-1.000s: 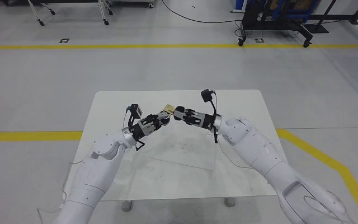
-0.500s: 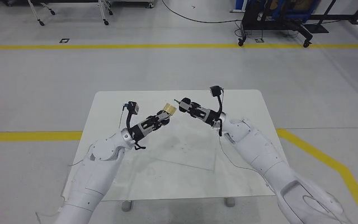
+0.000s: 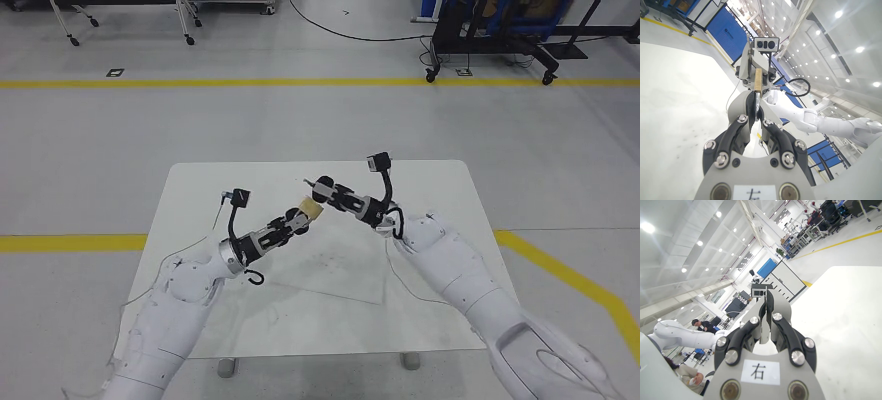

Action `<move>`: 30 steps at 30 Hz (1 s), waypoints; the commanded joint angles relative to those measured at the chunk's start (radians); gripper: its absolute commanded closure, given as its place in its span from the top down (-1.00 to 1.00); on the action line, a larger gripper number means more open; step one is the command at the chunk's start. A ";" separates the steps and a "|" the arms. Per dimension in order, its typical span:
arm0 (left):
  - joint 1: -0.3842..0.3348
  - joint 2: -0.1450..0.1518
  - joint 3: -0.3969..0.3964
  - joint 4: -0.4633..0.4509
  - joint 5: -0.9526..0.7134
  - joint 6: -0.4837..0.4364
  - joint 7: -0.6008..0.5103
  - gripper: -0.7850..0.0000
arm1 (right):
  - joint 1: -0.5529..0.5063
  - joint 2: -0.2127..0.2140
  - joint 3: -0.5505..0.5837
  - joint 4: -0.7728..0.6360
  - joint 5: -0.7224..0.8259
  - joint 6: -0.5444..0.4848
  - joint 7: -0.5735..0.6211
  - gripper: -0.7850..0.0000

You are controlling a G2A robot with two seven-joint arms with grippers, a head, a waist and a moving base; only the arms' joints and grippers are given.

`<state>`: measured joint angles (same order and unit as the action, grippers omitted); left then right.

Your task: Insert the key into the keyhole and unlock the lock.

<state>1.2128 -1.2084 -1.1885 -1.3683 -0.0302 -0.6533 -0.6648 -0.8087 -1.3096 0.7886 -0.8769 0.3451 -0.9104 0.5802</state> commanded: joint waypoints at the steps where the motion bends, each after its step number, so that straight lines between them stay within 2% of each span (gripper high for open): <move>1: -0.001 -0.001 0.006 -0.001 0.036 0.008 0.027 -1.00 | 0.005 -0.004 -0.002 0.010 0.040 -0.014 0.044 -1.00; 8: -0.007 -0.003 0.013 0.002 0.089 0.017 0.085 -1.00 | 0.023 -0.007 -0.003 0.026 0.134 -0.028 0.201 -1.00; 13: -0.011 -0.004 0.017 0.001 0.136 0.030 0.133 -1.00 | 0.025 -0.008 -0.001 0.010 0.151 -0.039 0.253 -1.00; 16: -0.010 -0.006 0.018 0.017 0.078 0.062 0.142 -1.00 | 0.024 -0.006 0.017 0.011 0.155 -0.046 0.237 -1.00; 17: -0.013 -0.008 0.018 0.025 0.020 0.094 0.125 -1.00 | 0.022 -0.004 0.025 0.012 0.151 -0.049 0.229 -1.00; 22: -0.059 -0.019 -0.008 0.118 -0.423 0.400 -0.024 -1.00 | 0.012 0.011 0.071 0.011 0.051 -0.053 0.159 -1.00; 25: -0.100 -0.024 -0.007 0.178 -0.548 0.503 -0.111 -1.00 | -0.013 0.025 0.106 -0.013 -0.032 -0.043 0.103 -1.00; 30: -0.170 -0.041 0.030 0.269 -0.622 0.585 -0.145 -1.00 | -0.078 0.049 0.157 -0.108 -0.181 0.030 0.026 -1.00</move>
<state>1.0568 -1.2462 -1.1679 -1.1179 -0.6439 -0.0831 -0.8109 -0.8727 -1.2643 0.9377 -0.9625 0.1886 -0.8958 0.6149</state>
